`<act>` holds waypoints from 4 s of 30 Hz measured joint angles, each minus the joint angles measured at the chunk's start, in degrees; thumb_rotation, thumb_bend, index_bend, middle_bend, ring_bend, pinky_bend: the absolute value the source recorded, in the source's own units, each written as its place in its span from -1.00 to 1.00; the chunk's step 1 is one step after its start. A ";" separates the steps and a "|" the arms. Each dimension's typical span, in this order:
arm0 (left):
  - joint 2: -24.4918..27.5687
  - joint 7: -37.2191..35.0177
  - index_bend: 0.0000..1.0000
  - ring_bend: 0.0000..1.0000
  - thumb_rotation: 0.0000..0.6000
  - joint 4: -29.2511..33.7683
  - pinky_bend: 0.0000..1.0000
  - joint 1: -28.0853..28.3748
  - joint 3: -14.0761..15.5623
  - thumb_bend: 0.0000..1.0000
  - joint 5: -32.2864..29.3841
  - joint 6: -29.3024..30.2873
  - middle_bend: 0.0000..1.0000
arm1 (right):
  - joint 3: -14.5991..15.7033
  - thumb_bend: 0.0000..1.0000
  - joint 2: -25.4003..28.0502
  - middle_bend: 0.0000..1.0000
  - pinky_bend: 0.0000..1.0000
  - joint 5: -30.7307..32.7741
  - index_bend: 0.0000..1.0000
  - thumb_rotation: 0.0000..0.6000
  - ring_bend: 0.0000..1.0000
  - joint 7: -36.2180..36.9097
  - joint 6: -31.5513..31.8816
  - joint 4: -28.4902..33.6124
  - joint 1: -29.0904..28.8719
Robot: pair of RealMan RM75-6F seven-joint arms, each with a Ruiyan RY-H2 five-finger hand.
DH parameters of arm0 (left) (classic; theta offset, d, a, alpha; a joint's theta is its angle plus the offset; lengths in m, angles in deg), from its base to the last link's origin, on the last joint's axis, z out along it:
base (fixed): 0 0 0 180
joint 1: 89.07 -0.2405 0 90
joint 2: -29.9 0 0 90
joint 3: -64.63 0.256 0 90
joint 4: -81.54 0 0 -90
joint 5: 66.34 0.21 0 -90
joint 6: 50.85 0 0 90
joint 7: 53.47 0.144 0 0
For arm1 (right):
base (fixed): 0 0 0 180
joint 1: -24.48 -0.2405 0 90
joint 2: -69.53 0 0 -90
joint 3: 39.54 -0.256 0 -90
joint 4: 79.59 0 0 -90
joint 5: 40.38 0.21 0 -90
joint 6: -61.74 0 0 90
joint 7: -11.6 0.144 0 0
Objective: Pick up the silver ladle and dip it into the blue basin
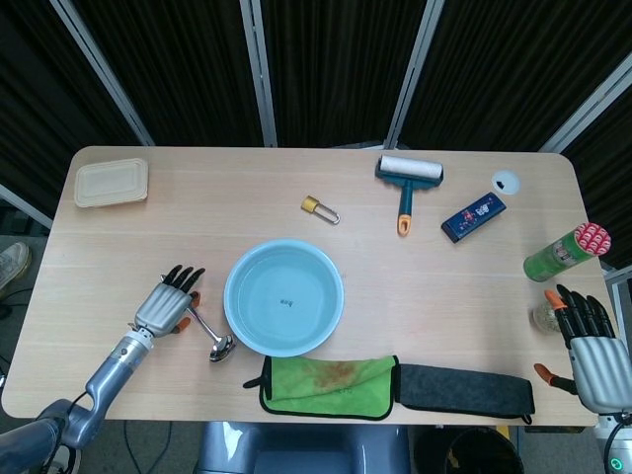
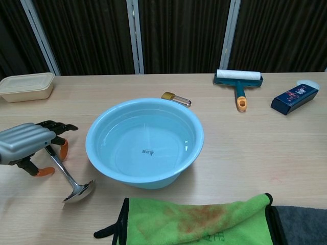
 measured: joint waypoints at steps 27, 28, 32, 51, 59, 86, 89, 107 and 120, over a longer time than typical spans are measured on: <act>9.04 2.98 0.17 -1.00 1.00 13.90 -1.00 -3.64 3.11 -0.08 1.68 6.71 -1.00 | 0.07 -1.00 0.01 -1.00 -1.00 -0.82 -1.00 1.00 -1.00 -0.51 1.12 0.52 0.55; 9.86 3.57 0.17 -1.00 1.00 14.98 -1.00 -4.06 3.30 -0.08 1.98 7.72 -1.00 | 0.19 -1.00 -0.02 -1.00 -1.00 -1.09 -1.00 1.00 -1.00 -0.65 1.21 0.58 0.60; 13.62 7.21 0.15 -1.00 1.00 19.76 -1.00 -5.97 4.01 -0.09 3.32 11.65 -1.00 | 0.51 -1.00 0.07 -1.00 -1.00 -1.69 -1.00 1.00 -1.00 -0.88 1.44 0.97 0.74; 22.74 18.70 0.15 -1.00 1.00 34.60 -1.00 -10.67 6.02 -0.08 12.05 23.09 -1.00 | 1.53 -1.00 1.07 -1.00 -1.00 -4.72 -1.00 1.00 -1.00 1.68 3.92 1.09 1.82; 26.60 21.18 0.16 -1.00 1.00 41.50 -1.00 -11.01 6.72 -0.08 15.39 23.86 -1.00 | 1.89 -1.00 1.79 -1.00 -1.00 -5.85 -1.00 1.00 -1.00 3.60 5.49 1.04 2.50; 32.85 28.83 0.16 -1.00 1.00 55.53 -1.00 -2.86 -3.35 -0.09 10.90 13.44 -1.00 | 1.55 -1.00 3.76 -1.00 -1.00 -5.76 -1.00 1.00 -1.00 9.27 7.75 0.31 3.57; 31.56 28.57 0.16 -1.00 1.00 53.11 -1.00 -1.39 -4.24 -0.09 8.98 10.84 -1.00 | 1.39 -1.00 3.66 -1.00 -1.00 -5.32 -1.00 1.00 -1.00 9.02 7.35 0.30 3.46; 22.31 26.42 0.18 -1.00 1.00 39.54 -1.00 6.17 -7.36 -0.09 3.34 2.33 -1.00 | 0.78 -1.00 3.04 -1.00 -1.00 -2.98 -1.00 1.00 -1.00 6.87 3.48 0.74 1.99; 18.12 25.09 0.17 -1.00 1.00 34.51 -1.00 8.38 -6.69 -0.09 1.19 0.67 -1.00 | 0.61 -1.00 3.35 -1.00 -1.00 -3.03 -1.00 1.00 -1.00 7.74 3.80 0.60 2.04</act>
